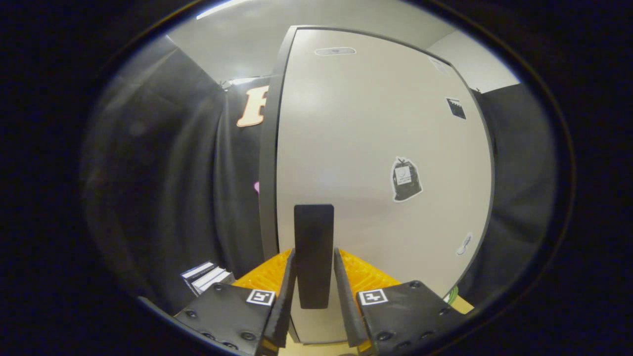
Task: Open the shoe cabinet door, grab the shoes and put them into the shoe cabinet, then close the shoe cabinet door.
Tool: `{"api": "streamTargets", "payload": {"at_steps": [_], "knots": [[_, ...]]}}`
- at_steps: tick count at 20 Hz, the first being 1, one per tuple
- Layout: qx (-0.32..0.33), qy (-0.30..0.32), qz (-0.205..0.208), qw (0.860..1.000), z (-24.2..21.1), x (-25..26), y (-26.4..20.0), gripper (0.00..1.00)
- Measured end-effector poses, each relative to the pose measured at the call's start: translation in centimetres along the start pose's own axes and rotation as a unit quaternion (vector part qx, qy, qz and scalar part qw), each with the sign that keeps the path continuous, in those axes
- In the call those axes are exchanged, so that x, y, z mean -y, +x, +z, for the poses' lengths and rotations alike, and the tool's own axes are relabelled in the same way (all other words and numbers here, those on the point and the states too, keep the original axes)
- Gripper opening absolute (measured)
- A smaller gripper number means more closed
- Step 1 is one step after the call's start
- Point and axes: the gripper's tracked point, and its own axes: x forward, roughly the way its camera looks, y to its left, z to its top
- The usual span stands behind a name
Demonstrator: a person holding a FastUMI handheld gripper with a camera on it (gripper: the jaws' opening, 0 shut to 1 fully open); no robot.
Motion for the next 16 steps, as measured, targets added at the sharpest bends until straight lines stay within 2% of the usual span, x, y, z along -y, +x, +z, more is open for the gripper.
{"api": "streamTargets", "payload": {"at_steps": [3,5,6,9,11,16], "knots": [[-0.007,0.015,-0.009,1.0,0.2,0.2,-0.5,0.33],[-0.01,0.018,-0.009,1.0,0.2,0.1,-0.4,0.28],[-0.009,0.018,-0.01,1.0,0.3,0.2,-0.6,0.21],[-0.006,0.019,-0.007,1.0,0.5,0.3,-1.2,0.21],[-0.006,0.027,-0.009,1.0,0.4,0.4,-1.4,0.11],[-0.007,0.026,-0.009,1.0,0.8,0.8,-3.0,0.11]]}}
